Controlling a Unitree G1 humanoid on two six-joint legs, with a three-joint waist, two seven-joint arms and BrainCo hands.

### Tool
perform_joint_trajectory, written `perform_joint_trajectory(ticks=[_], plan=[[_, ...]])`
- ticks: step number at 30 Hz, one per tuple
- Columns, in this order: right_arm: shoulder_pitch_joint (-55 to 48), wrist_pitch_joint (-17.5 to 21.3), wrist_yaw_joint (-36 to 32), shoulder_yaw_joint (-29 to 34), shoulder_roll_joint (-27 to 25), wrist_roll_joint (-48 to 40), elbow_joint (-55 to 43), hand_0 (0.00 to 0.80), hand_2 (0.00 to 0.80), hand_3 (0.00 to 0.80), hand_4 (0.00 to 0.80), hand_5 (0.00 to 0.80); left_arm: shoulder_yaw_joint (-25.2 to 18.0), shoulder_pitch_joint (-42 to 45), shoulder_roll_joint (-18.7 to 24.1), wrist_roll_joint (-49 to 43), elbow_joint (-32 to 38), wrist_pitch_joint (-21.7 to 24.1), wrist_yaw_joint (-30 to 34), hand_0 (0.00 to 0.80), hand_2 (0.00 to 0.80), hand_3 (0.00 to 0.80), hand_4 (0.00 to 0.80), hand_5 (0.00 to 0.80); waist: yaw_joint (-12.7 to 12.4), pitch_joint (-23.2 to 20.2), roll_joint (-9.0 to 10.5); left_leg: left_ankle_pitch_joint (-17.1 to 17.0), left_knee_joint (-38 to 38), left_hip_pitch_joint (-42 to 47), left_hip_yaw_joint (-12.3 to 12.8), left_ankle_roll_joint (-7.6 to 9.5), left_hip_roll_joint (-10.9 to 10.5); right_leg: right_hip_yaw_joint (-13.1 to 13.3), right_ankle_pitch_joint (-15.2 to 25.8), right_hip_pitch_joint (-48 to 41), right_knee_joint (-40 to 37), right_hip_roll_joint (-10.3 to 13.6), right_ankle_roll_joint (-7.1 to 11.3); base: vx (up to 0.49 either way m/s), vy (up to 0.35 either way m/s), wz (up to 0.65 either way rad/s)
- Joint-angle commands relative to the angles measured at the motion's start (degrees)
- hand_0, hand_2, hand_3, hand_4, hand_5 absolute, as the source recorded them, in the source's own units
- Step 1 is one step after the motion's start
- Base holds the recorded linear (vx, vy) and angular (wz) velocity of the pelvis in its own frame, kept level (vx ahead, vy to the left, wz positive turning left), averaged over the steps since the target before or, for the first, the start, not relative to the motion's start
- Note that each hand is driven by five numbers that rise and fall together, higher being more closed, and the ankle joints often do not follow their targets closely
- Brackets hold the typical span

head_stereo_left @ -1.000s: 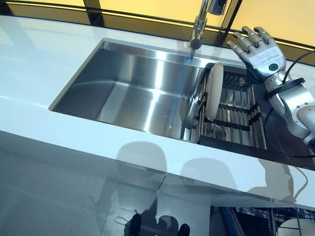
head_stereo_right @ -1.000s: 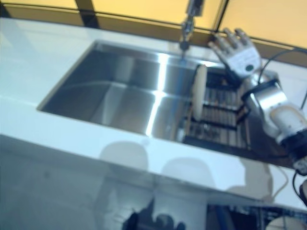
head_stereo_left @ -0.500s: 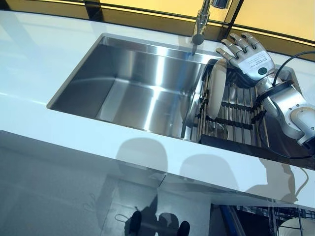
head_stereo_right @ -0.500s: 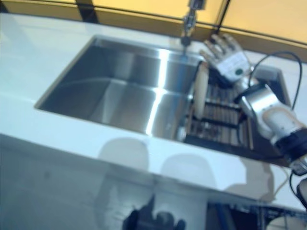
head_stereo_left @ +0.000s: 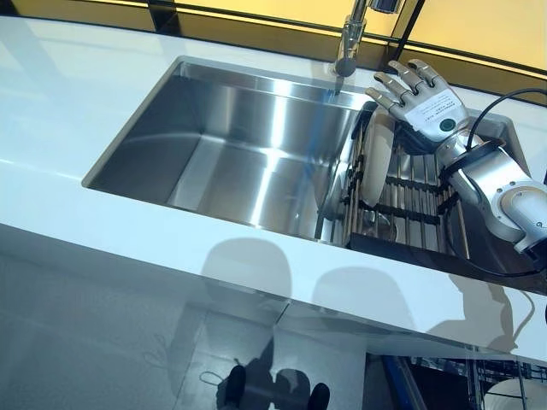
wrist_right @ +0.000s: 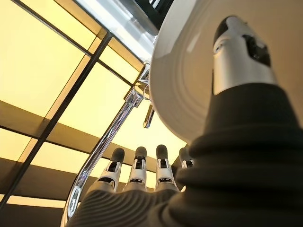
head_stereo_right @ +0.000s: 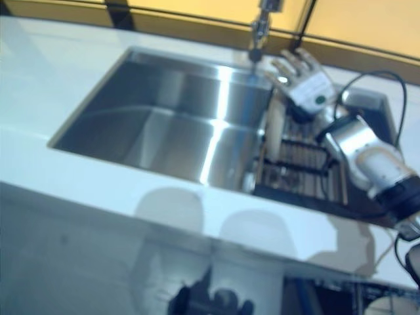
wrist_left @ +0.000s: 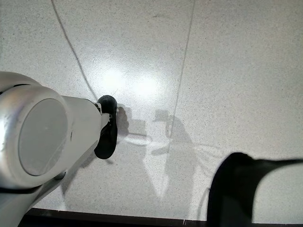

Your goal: Take plates into dishwasher

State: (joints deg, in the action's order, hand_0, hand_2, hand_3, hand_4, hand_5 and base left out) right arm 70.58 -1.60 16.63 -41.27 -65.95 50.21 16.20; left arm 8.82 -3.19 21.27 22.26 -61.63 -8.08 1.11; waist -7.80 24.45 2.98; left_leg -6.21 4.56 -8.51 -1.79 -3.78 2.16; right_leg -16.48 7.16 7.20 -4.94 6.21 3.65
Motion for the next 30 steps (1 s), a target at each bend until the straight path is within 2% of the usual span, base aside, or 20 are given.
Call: perform_joint_trajectory(ticks=[1,15,18,19,20,22,25,30], plan=[[4.67,0.44,-0.2,-1.76,-0.73,3.43,-1.74,0.0,0.0,0.0,0.0,0.0,2.15,0.31,0.86,2.08,-0.34,0.32,-0.1,0.0,0.0,0.0,0.0,0.0,-0.88,-0.06,1.51,3.72,0.44,-0.31,2.37,2.32,-2.7,-0.49,-2.2,-0.28,-0.02,-0.91,4.16,0.0,0.0,0.0],[4.58,4.05,-4.71,-3.7,-0.22,8.07,-2.15,0.0,0.0,0.0,0.0,0.0,2.27,0.18,0.75,2.35,-0.41,0.43,0.08,0.0,0.0,0.0,0.0,0.0,-0.89,0.2,1.34,3.57,0.44,-0.28,2.55,2.23,-2.75,-0.56,-2.14,-0.3,0.02,-0.86,4.11,0.0,0.0,0.0],[3.79,6.55,-7.56,-4.44,-0.25,11.04,-1.68,0.0,0.0,0.0,0.0,0.0,2.19,0.4,0.9,2.22,-0.39,0.63,0.26,0.0,0.0,0.0,0.0,0.0,-0.98,0.18,1.45,3.57,0.44,-0.3,2.63,2.26,-2.7,-0.72,-2.12,-0.28,0.04,-0.78,4.09,0.0,0.0,0.0],[3.89,7.44,-9.01,-5.03,-0.26,11.74,-1.37,0.191,0.191,0.191,0.191,0.191,2.12,0.42,0.99,2.27,-0.28,0.6,0.13,0.0,0.0,0.0,0.0,0.0,-1.07,0.26,1.57,3.55,0.44,-0.25,2.62,2.27,-2.68,-0.82,-2.07,-0.34,0.03,-0.79,4.1,0.0,0.0,0.0],[4.01,7.97,-10.93,-5.64,-0.04,13.39,-1.03,0.8,0.8,0.8,0.8,0.8,2.17,0.48,1.07,2.48,-0.38,0.83,0.14,0.0,0.0,0.0,0.0,0.0,-1.11,0.33,1.62,3.49,0.44,-0.28,2.65,2.26,-2.67,-0.87,-2.03,-0.34,0.01,-0.78,4.07,0.0,0.0,0.0],[4.03,9.57,-13.66,-6.54,0.17,14.48,-0.36,0.8,0.8,0.8,0.8,0.8,1.96,0.63,1.15,2.5,-0.61,1.07,0.32,0.0,0.0,0.0,0.0,0.0,-1.09,0.31,1.69,3.4,0.44,-0.3,2.78,2.2,-2.61,-0.94,-1.95,-0.3,-0.02,-0.78,4.04,0.0,0.0,0.0],[4.2,9.63,-16.44,-7.59,0.48,15.29,0.66,0.8,0.8,0.8,0.8,0.8,1.68,0.71,1.31,2.36,-0.72,1.13,0.44,0.0,0.0,0.0,0.0,0.0,-1.09,0.28,1.93,3.4,0.44,-0.19,2.9,2.15,-2.54,-0.93,-1.92,-0.42,-0.06,-0.82,4.02,0.0,0.0,0.0],[4.23,10.31,-17.14,-7.74,0.99,16.29,1.57,0.8,0.8,0.8,0.8,0.8,1.49,0.74,1.36,2.39,-0.88,1.03,0.53,0.0,0.0,0.0,0.0,0.0,-1.07,0.18,2.06,3.35,0.44,-0.12,3.2,2.08,-2.38,-0.93,-1.91,-0.52,-0.06,-0.82,4.02,0.0,0.0,0.0]])
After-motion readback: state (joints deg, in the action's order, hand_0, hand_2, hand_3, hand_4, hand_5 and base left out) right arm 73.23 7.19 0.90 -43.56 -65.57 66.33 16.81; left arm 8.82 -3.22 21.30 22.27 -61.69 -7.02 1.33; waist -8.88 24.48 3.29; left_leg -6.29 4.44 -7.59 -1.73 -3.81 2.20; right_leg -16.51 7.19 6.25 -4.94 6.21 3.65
